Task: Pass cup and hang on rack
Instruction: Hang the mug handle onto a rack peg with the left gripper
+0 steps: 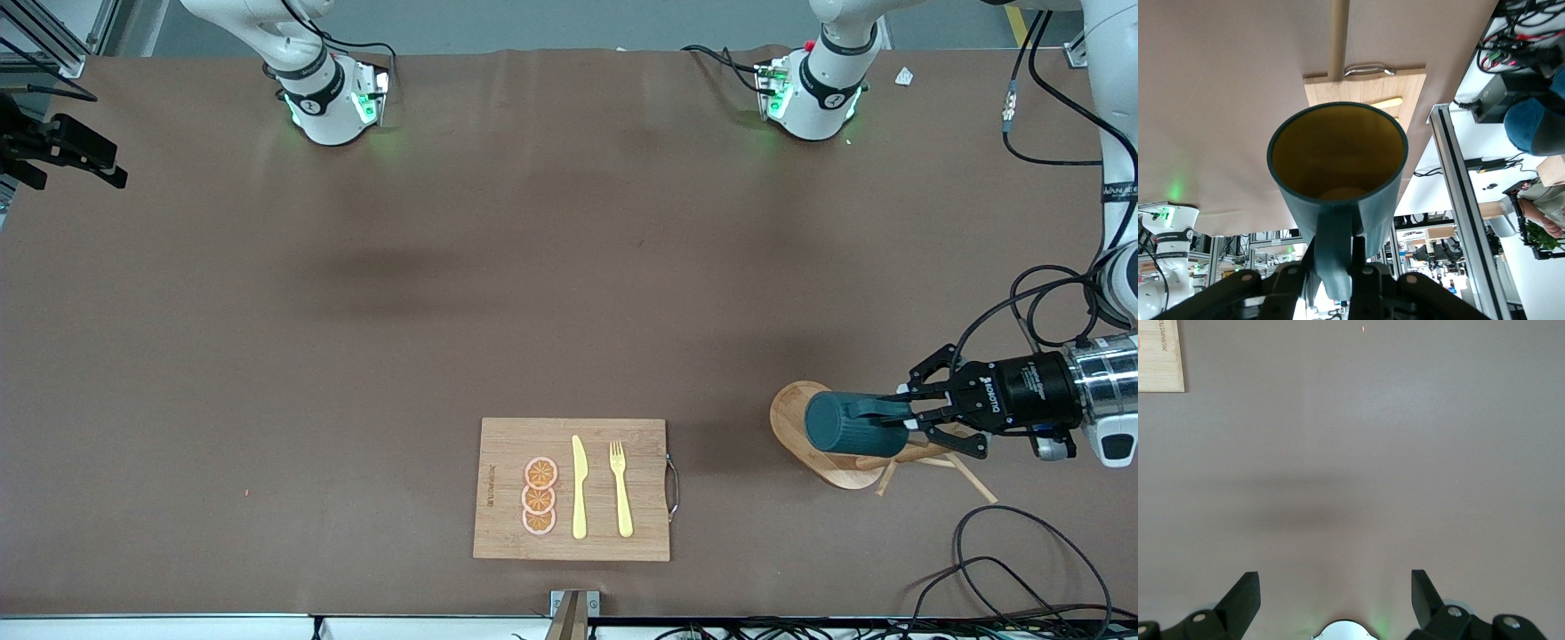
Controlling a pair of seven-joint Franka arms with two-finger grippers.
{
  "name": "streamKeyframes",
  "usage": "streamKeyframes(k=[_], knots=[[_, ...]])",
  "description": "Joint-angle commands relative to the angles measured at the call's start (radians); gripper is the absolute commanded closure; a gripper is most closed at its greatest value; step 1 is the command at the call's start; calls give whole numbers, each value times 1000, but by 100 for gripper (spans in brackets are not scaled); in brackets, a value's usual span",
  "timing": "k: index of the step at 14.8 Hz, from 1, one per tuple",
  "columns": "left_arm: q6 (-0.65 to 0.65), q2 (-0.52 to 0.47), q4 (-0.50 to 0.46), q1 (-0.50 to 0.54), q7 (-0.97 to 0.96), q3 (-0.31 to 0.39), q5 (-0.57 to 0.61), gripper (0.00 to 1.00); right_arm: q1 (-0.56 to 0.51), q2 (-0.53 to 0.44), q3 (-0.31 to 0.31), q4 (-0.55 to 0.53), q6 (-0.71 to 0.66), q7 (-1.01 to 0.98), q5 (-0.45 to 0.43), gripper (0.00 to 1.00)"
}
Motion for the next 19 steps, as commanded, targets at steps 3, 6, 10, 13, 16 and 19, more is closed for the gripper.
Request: streamKeyframes(k=[3, 6, 10, 13, 16, 19], knots=[[24, 18, 6, 6, 15, -5, -26, 99, -1, -18, 1, -13, 1, 5, 11, 0], [24, 31, 6, 26, 38, -3, -26, 99, -1, -18, 1, -13, 1, 5, 11, 0], [24, 45, 4, 39, 54, -3, -25, 99, -1, -18, 1, -12, 1, 5, 11, 0], [24, 55, 4, 49, 55, -3, -25, 99, -1, -18, 1, -12, 1, 5, 11, 0], [23, 66, 3, 56, 57, -2, -25, 99, -1, -18, 1, -13, -1, 5, 11, 0], [20, 68, 3, 72, 57, -3, -25, 99, -1, -18, 1, -12, 1, 5, 11, 0]])
